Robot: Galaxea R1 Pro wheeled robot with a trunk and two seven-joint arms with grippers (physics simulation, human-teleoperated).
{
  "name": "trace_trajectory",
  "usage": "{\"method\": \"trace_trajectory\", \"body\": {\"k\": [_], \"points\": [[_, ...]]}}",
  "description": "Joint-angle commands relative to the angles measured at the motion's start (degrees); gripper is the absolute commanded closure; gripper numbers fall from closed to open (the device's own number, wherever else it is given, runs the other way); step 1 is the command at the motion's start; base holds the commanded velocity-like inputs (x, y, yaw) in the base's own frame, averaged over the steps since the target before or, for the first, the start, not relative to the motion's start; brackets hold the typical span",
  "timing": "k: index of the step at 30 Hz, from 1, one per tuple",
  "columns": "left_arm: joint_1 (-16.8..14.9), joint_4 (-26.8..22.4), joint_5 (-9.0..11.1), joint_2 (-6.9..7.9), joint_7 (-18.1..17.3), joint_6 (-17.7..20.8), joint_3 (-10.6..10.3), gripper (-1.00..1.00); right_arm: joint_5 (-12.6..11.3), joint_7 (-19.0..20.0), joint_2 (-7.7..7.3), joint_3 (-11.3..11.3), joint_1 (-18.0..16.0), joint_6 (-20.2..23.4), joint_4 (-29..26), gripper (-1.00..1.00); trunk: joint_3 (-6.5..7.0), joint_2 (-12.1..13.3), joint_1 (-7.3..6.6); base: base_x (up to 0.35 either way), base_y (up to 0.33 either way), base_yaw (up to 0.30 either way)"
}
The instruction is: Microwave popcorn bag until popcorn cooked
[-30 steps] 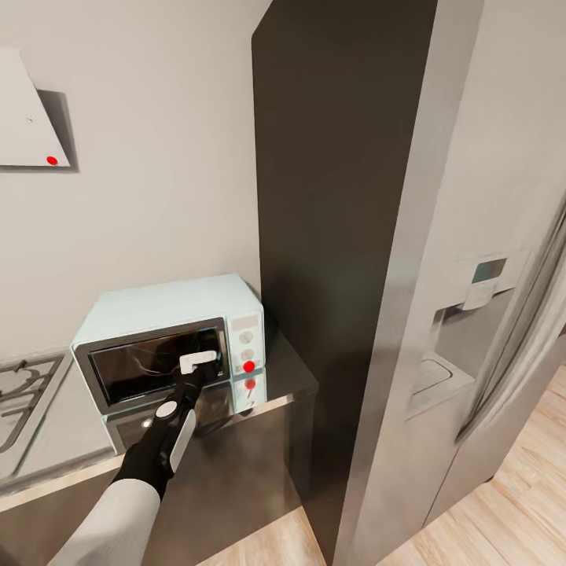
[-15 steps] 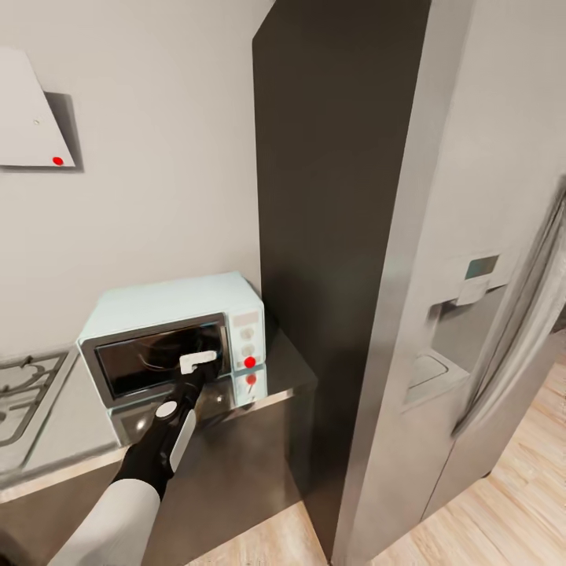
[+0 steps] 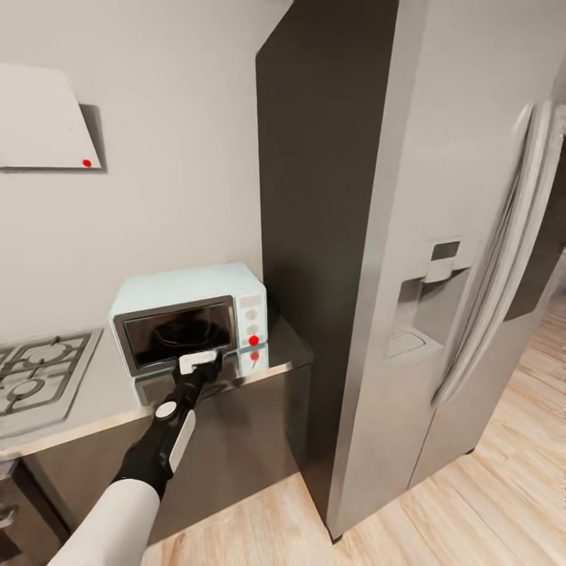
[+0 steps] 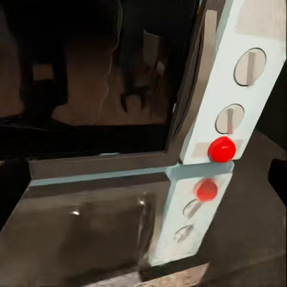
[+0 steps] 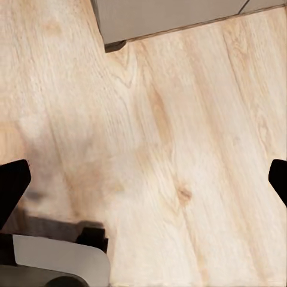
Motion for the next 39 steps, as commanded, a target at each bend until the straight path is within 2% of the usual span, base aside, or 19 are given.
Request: {"method": "trace_trajectory", "body": {"k": [1, 10, 14, 16, 17, 19, 21, 26, 29, 32, 37, 39], "points": [[0.0, 0.0, 0.0, -0.07, 0.0, -0.2, 0.1, -1.0, 0.6, 0.3, 0.02, -0.4, 0.0, -0.2, 0.0, -1.0, -0.09, -0.1, -0.03, -0.349, 0.0, 0.0], [0.1, -0.2, 0.0, -0.18, 0.0, -0.2, 0.1, -1.0, 0.6, 0.3, 0.02, -0.4, 0.0, -0.2, 0.0, -1.0, -0.09, -0.1, -0.03, -0.349, 0.0, 0.0], [2.2, -2.6, 0.1, -0.24, -0.1, -0.2, 0.0, -1.0, 0.6, 0.3, 0.12, -0.4, 0.0, -0.3, 0.0, -1.0, -0.09, -0.1, -0.03, -0.35, 0.0, 0.0], [5.5, -7.0, 0.1, -0.08, -0.1, -0.2, 0.0, -1.0, 0.6, 0.2, 0.19, -0.4, 0.0, -0.4, 0.0, -1.0, -0.09, -0.1, -0.03, -0.35, 0.0, 0.0], [9.2, -12.2, 0.1, 0.02, -0.4, -0.2, 0.0, -1.0, 0.6, 0.2, 0.25, -0.4, 0.0, -0.4, 0.0, -1.0, -0.09, -0.1, -0.03, -0.35, 0.0, 0.0], [13.4, -17.6, 0.1, -0.05, -1.5, -0.1, 0.0, -1.0, 0.6, 0.2, 0.27, -0.4, 0.0, -0.5, 0.0, -1.0, -0.09, -0.1, -0.03, -0.35, 0.0, 0.0], [19.0, -24.0, 0.1, -0.08, -2.6, -0.1, 0.0, -1.0, 0.6, 0.2, 0.35, -0.4, 0.0, -0.5, 0.0, -1.0, -0.09, -0.1, -0.03, -0.35, 0.0, 0.0], [31.0, -34.6, 0.1, 0.09, -3.0, -0.2, -0.5, -1.0, 0.6, 0.2, 0.37, -0.4, 0.0, -0.6, 0.0, -1.0, -0.09, -0.1, -0.03, -0.35, 0.0, 0.0], [37.3, -36.7, 0.1, 0.28, -3.0, -0.4, -3.6, -1.0, 0.6, 0.2, 0.37, -0.4, 0.0, -0.6, 0.0, -1.0, -0.09, -0.1, -0.03, -0.35, 0.0, 0.0], [41.3, -36.9, 0.2, 0.24, -3.0, -0.7, -4.3, -1.0, 0.6, 0.2, 0.37, -0.4, 0.1, -0.6, 0.0, -1.0, -0.09, -0.1, -0.03, -0.298, 0.0, 0.0], [43.3, -35.8, 0.3, -0.1, -2.4, -0.8, -4.1, -1.0, 0.6, 0.2, 0.46, -0.5, 0.1, -0.6, 0.0, -1.0, -0.09, -0.1, -0.03, -0.058, 0.0, 0.0], [43.8, -32.8, 0.3, 0.02, -2.3, -0.8, -3.6, -1.0, 0.5, 0.2, 0.54, -0.5, 0.1, -0.6, 0.0, -1.0, -0.09, -0.1, -0.03, -0.012, 0.0, 0.0]]}}
